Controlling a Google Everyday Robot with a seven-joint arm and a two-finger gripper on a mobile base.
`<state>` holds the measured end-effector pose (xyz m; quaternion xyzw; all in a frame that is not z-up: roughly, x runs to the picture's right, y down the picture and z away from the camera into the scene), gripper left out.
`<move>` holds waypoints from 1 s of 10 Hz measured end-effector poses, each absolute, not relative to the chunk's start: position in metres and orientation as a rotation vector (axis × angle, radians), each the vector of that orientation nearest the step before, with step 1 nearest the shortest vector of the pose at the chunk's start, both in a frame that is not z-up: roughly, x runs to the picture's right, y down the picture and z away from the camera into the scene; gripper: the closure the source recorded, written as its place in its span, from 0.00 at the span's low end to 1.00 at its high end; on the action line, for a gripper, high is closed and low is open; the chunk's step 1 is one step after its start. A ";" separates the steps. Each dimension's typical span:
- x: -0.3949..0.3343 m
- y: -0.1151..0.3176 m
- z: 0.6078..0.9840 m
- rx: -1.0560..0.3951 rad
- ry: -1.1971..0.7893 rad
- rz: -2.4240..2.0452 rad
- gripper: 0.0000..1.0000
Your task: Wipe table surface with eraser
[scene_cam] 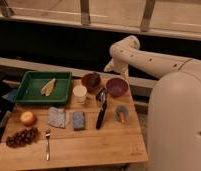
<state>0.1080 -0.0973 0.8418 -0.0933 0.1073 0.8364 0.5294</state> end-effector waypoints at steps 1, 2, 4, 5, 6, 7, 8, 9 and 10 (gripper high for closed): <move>0.109 -0.097 0.842 -0.220 0.258 1.998 0.20; 0.113 -0.097 0.842 -0.217 0.260 2.001 0.20; 0.108 -0.097 0.842 -0.221 0.256 1.996 0.20; 0.108 -0.097 0.843 -0.224 0.249 1.993 0.20; 0.101 -0.099 0.847 -0.231 0.237 1.985 0.20; 0.087 -0.102 0.853 -0.246 0.223 1.976 0.20; 0.067 -0.107 0.861 -0.263 0.210 1.964 0.20; 0.048 -0.112 0.869 -0.279 0.198 1.952 0.20; 0.034 -0.115 0.876 -0.294 0.189 1.944 0.20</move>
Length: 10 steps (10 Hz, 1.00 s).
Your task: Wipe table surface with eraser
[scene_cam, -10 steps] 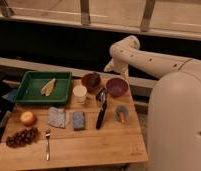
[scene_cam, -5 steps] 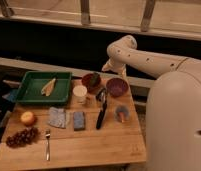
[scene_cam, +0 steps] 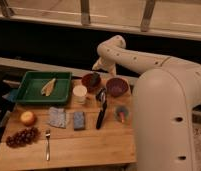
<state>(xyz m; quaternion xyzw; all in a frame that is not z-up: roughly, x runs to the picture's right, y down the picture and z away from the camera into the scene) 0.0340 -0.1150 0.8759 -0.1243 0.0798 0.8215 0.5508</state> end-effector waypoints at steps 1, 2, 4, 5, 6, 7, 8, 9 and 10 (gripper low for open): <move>0.022 -0.117 0.882 -0.309 0.183 1.937 0.20; 0.006 -0.120 0.893 -0.329 0.173 1.925 0.20; -0.014 -0.122 0.911 -0.350 0.156 1.909 0.20; -0.021 -0.125 0.926 -0.377 0.144 1.907 0.20; -0.023 -0.126 0.935 -0.397 0.138 1.911 0.20; -0.024 -0.126 0.939 -0.406 0.137 1.911 0.20; -0.025 -0.127 0.939 -0.408 0.135 1.912 0.20; -0.023 -0.126 0.940 -0.407 0.138 1.911 0.20; -0.022 -0.127 0.940 -0.404 0.138 1.915 0.20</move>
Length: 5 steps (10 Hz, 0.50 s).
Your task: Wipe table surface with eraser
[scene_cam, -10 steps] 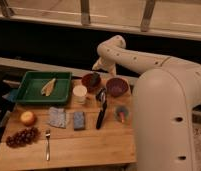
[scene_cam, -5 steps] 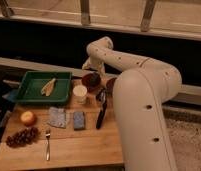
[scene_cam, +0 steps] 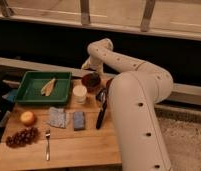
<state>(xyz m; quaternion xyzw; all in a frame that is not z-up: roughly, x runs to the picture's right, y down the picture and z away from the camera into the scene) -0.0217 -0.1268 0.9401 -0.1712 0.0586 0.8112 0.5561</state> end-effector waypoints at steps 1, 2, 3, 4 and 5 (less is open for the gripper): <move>-0.022 -0.124 0.945 -0.401 0.145 1.920 0.20; -0.025 -0.120 0.955 -0.402 0.151 1.926 0.20; -0.028 -0.116 0.964 -0.401 0.157 1.928 0.20; -0.026 -0.112 0.975 -0.390 0.166 1.930 0.20; -0.025 -0.109 0.983 -0.382 0.177 1.931 0.20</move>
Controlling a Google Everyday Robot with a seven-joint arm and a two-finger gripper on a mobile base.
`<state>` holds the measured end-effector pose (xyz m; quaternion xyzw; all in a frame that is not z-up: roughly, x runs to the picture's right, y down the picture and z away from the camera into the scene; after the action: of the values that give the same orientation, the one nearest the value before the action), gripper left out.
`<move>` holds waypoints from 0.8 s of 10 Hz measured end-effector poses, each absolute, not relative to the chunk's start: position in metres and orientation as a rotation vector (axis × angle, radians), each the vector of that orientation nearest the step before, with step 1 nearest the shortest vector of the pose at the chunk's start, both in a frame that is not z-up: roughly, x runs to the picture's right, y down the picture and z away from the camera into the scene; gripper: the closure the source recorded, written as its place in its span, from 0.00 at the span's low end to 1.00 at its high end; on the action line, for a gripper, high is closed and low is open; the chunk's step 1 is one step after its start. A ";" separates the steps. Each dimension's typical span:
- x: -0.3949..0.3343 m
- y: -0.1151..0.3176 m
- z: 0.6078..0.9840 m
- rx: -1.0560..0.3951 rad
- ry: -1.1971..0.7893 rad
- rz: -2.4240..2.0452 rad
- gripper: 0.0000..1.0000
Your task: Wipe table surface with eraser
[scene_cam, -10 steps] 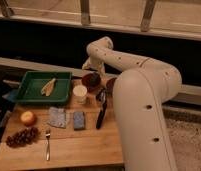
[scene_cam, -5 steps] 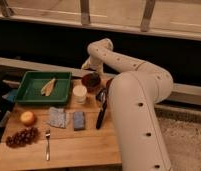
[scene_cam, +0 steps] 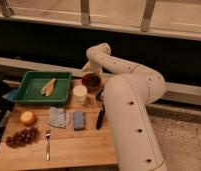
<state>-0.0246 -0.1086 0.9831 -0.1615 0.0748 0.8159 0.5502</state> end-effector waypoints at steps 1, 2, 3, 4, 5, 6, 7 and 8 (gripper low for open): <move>-0.022 -0.108 0.989 -0.370 0.188 1.931 0.20; -0.021 -0.107 0.993 -0.364 0.198 1.930 0.20; -0.020 -0.106 0.998 -0.355 0.210 1.928 0.20; -0.017 -0.106 1.002 -0.348 0.218 1.927 0.20; -0.016 -0.105 1.005 -0.343 0.225 1.929 0.23; -0.015 -0.106 1.006 -0.340 0.225 1.931 0.30; -0.015 -0.106 1.006 -0.331 0.226 1.930 0.42; -0.014 -0.108 1.005 -0.320 0.225 1.927 0.50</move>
<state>-0.0144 -0.1078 1.0047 -0.1355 0.0953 0.8156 0.5543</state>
